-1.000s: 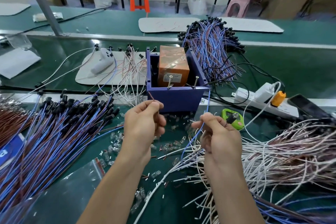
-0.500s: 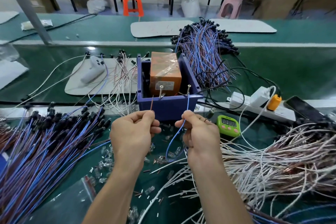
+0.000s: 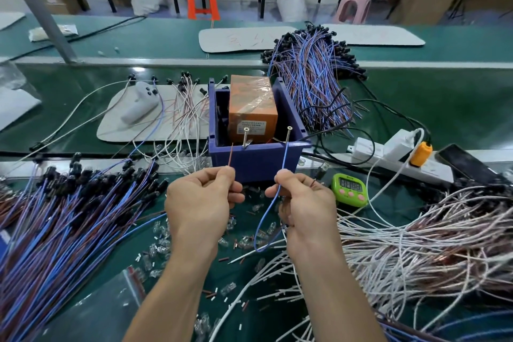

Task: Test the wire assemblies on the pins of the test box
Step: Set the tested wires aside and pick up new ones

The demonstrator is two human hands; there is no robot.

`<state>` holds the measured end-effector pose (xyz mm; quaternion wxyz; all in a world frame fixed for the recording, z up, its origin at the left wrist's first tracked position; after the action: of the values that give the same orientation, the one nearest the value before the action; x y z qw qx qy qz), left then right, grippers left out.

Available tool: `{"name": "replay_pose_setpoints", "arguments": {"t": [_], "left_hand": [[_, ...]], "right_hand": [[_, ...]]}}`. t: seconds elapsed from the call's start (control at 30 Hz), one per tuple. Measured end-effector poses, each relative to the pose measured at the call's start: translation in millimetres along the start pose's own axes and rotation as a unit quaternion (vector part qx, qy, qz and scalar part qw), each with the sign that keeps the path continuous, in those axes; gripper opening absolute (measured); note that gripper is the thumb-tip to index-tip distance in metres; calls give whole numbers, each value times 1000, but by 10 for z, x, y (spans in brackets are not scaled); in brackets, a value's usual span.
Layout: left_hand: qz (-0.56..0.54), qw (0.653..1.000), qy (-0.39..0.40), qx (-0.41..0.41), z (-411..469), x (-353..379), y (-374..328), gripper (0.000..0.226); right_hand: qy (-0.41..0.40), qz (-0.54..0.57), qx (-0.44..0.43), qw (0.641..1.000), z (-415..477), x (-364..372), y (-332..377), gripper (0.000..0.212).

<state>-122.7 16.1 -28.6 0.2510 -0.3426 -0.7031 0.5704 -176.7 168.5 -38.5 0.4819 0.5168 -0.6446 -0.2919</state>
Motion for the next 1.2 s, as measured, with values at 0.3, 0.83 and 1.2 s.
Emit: {"name": "replay_pose_setpoints", "arguments": {"t": [0.3,0.83,1.2], "left_hand": [[14,1000,-2,-5,17,15,-4,25],[17,999,-19,22,-44,49,-78,25],[20,999,-11,32,-39,60,-93,27]], "right_hand": [[-3,-12,2,1000,-15,-6,-12,25],[-46,-4,-16,999,-32,-71,46,39],[-15,-18,-21,1000,-37,-26,48,39]]}}
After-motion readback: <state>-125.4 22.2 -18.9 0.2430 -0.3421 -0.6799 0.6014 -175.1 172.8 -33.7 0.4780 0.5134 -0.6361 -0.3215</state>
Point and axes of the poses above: each hand's wrist, its own z-axis towards the middle knuckle, its own x-axis out of the palm, y = z × x, the point moved 4 cm from there along z, towards the middle knuckle, and after that the axes turned 8 degrees about y, right-handed, at the moved point
